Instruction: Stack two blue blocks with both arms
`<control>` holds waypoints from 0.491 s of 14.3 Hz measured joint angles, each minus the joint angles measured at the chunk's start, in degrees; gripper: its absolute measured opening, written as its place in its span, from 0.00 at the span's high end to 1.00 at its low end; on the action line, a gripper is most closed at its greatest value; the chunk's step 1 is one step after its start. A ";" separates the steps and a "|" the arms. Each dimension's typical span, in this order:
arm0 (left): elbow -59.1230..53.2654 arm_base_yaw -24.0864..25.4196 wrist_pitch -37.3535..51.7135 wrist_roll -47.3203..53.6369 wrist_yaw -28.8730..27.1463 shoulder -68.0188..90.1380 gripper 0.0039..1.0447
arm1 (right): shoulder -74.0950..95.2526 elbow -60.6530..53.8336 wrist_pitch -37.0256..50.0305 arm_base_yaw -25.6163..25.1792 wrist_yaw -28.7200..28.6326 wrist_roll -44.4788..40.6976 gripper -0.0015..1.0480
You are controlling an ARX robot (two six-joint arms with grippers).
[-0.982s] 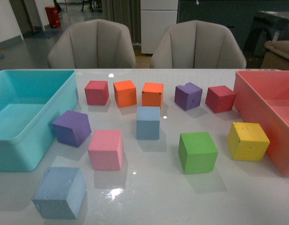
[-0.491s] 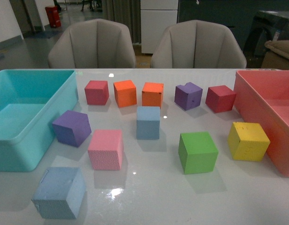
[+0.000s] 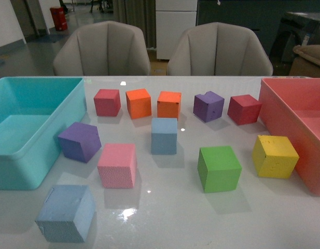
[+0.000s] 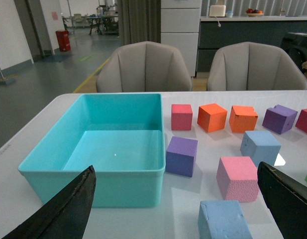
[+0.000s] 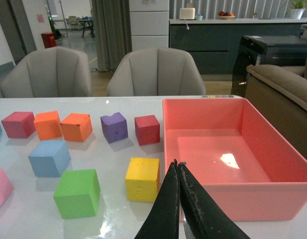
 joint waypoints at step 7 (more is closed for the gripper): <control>0.00 0.00 0.00 0.00 0.00 0.00 0.06 | -9.51 0.00 -9.25 0.00 0.00 0.02 0.98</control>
